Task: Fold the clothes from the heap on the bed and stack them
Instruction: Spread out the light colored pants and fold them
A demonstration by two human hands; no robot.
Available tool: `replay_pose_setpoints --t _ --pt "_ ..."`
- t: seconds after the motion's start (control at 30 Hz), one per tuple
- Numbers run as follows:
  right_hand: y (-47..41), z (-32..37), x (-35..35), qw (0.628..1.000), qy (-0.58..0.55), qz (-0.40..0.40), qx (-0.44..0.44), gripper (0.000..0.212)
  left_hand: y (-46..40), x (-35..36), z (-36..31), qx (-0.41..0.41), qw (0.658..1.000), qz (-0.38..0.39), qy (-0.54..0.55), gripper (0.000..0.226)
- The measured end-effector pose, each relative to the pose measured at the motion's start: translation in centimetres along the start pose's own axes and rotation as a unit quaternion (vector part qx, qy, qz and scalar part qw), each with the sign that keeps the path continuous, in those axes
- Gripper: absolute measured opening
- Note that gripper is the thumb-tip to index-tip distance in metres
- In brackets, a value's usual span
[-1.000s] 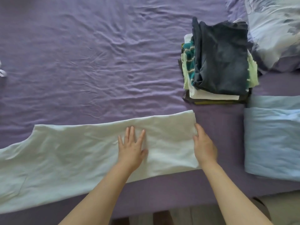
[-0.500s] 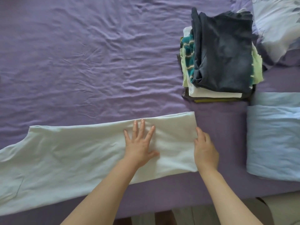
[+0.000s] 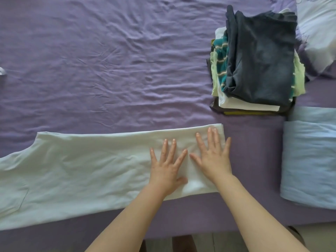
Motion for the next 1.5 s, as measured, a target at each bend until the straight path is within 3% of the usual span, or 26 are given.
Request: replay_pose_setpoints --t 0.07,0.17,0.4,0.47,0.6,0.8,1.0,1.33,1.4,1.5 --pt "2.0 0.8 0.3 0.997 -0.016 -0.043 -0.063 0.078 0.8 0.6 0.6 -0.029 1.0 -0.001 0.006 0.104" --pt "4.8 -0.2 1.9 0.994 -0.002 -0.016 -0.104 0.093 2.0 1.3 1.8 -0.071 0.997 0.01 0.006 0.113" --pt "5.0 1.2 2.4 0.994 0.07 0.086 0.003 0.088 3.8 0.3 5.0 -0.136 0.987 0.049 0.075 0.111" --pt "5.3 3.8 1.5 0.995 0.038 0.093 0.01 0.082 4.5 -0.2 6.5 -0.171 0.978 0.05 0.108 0.102" --pt "4.7 11.7 0.2 0.993 -0.007 0.095 -0.075 0.075 7.5 -0.7 12.2 -0.268 0.95 0.019 0.158 0.092" --pt "2.1 24.4 -1.4 0.981 -0.021 0.106 -0.162 0.076 12.0 0.2 24.0 -0.313 0.944 0.002 0.104 0.097" --pt "-1.3 35.2 -1.4 0.967 0.02 0.104 -0.231 0.077 11.9 -0.1 32.3 -0.29 0.952 -0.028 0.09 0.078" --pt "-4.4 40.3 -0.4 0.983 0.039 0.153 -0.098 0.091 11.7 -0.2 37.2 -0.146 0.979 0.04 0.134 0.086" --pt "-3.6 40.7 -0.8 0.986 0.053 0.131 -0.086 0.09 13.0 -0.6 37.9 -0.123 0.983 0.001 0.133 0.078" --pt "-1.9 43.5 -0.9 0.988 0.038 0.107 -0.102 0.084 17.3 -0.4 40.3 -0.126 0.964 -0.128 0.194 0.06"
Point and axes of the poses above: each hand's wrist, its own y-axis away from the middle knuckle, its own x-axis out of the palm, z = x × y, the point moved 3 cm from there along -y, towards the middle knuckle
